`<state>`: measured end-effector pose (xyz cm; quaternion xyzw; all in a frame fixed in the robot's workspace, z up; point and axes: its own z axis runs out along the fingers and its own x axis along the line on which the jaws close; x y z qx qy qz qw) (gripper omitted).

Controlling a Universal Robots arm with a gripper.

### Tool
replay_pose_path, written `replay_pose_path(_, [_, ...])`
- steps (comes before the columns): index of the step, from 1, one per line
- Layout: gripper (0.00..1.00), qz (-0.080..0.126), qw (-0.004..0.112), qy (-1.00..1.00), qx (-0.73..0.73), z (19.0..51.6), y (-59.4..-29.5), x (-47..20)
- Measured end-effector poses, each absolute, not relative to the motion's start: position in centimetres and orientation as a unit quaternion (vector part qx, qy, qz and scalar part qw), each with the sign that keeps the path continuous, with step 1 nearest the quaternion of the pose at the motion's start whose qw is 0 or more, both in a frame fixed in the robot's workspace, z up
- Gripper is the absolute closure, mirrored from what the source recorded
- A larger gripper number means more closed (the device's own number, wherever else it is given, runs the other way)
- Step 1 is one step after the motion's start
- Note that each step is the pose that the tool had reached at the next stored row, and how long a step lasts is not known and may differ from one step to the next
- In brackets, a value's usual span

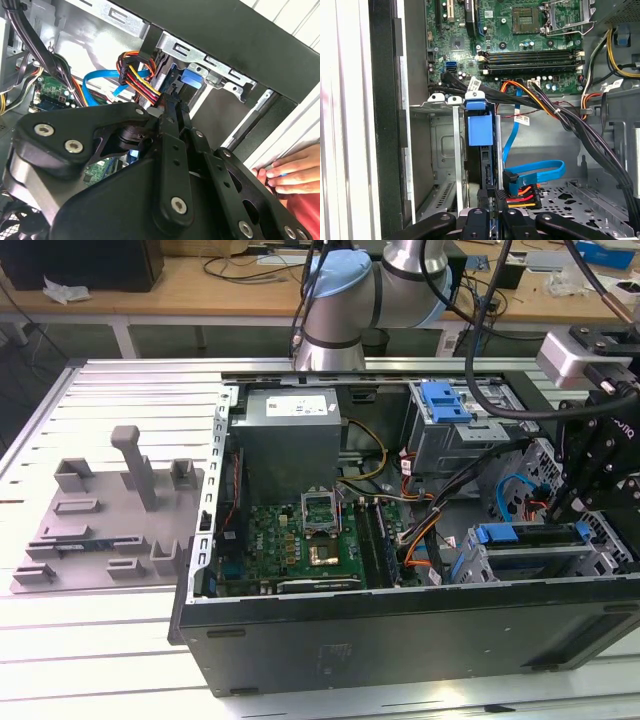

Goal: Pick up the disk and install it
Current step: 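Insert the first disk wire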

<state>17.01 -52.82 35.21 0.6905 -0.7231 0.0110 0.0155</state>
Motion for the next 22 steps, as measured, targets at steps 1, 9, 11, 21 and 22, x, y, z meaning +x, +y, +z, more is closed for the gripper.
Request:
replay_pose_path(1, [0.84, 0.011, 0.015, -0.723, 0.691, 35.21, -52.83, 17.01])
replay_pose_path(9, [0.84, 0.011, 0.015, -0.719, 0.694, 35.12, -52.86, 17.02])
replay_pose_path(11, [0.84, 0.011, 0.015, -0.719, 0.695, 35.09, -52.86, 17.02])
replay_pose_path(21, [0.84, 0.011, 0.015, -0.717, 0.697, 34.88, -52.84, 17.07])
replay_pose_path(22, [0.84, 0.011, 0.015, -0.717, 0.697, 34.85, -52.83, 17.07])
